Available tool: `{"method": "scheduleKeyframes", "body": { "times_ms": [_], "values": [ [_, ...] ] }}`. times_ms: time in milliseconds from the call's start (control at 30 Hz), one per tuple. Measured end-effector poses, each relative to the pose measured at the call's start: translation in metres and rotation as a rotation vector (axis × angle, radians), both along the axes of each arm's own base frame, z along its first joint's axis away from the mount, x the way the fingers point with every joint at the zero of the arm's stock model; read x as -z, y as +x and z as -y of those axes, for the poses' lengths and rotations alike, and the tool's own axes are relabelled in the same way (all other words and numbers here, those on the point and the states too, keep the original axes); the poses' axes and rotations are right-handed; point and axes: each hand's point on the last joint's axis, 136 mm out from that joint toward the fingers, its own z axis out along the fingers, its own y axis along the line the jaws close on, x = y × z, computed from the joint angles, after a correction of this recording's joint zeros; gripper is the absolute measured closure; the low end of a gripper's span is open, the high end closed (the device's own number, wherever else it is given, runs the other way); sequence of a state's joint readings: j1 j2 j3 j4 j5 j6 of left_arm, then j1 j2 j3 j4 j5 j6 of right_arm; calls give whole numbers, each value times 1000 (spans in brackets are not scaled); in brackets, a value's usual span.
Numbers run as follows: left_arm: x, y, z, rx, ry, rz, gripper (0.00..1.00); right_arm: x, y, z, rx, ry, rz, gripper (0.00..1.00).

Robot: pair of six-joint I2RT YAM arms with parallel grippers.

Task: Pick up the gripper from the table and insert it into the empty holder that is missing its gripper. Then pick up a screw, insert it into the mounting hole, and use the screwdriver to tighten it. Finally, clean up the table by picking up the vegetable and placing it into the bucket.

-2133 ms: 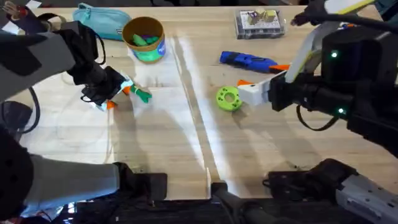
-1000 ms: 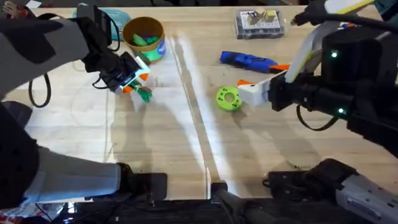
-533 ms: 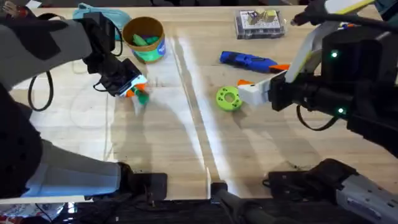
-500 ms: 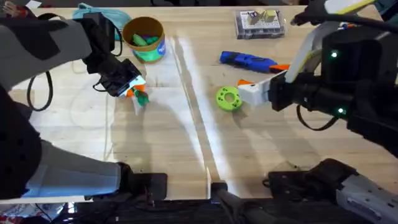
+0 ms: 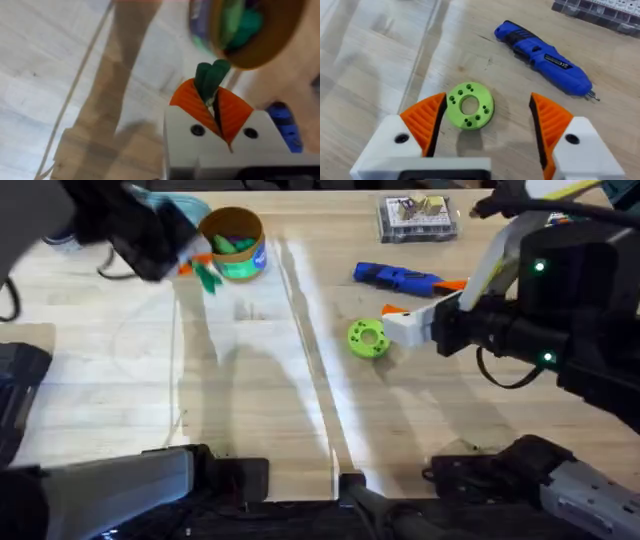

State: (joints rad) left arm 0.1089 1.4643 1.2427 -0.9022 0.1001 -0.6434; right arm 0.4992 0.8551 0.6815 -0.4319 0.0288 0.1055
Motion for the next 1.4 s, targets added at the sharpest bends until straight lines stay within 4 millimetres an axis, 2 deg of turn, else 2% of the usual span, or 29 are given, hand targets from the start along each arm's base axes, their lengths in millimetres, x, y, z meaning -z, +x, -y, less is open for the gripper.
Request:
{"method": "scheduleKeyframes", "body": {
  "times_ms": [67, 133, 233, 433, 700, 800, 833, 933, 967, 1000, 1133, 1200, 1333, 1400],
  "values": [
    [-37, 14, 0, 4, 6, 117, 983, 0, 0, 0, 0, 0, 0, 26],
    [-64, 26, 1, 10, 14, 218, 983, 0, 0, 0, 0, 0, 0, 26],
    [-82, 41, 6, 28, 21, 308, 983, 0, 0, 0, 0, 0, 0, 26],
    [-73, 75, 30, 87, 16, 358, 983, 0, 0, 0, 0, 0, 1, 26],
    [-23, 106, 40, 110, 7, 298, 974, 4, -3, 2, 0, -9, -17, 26],
    [-7, 110, 40, 108, 5, 267, 807, 8, -6, 3, 0, -19, -36, 26],
    [-3, 111, 40, 108, 4, 259, 702, 9, -7, 4, 0, -22, -42, 26],
    [0, 111, 40, 107, 3, 251, 218, 10, -8, 4, 0, -26, -48, 26],
    [0, 111, 40, 107, 2, 253, 88, 10, -8, 4, 0, -26, -47, 26],
    [-1, 111, 40, 105, 1, 254, 35, 10, -8, 4, -1, -26, -47, 26],
    [-6, 102, 39, 122, 12, 238, 15, 14, -15, 8, -1, -48, -88, 26],
    [-15, 91, 39, 148, 28, 234, 15, 12, -20, 11, -1, -64, -116, 26],
    [-50, 59, 42, 253, 82, 253, 14, -18, -23, 13, -1, -59, -108, 26],
    [-68, 32, 47, 331, 109, 248, 14, -37, -24, 13, -1, -50, -91, 26]
  ]
}}
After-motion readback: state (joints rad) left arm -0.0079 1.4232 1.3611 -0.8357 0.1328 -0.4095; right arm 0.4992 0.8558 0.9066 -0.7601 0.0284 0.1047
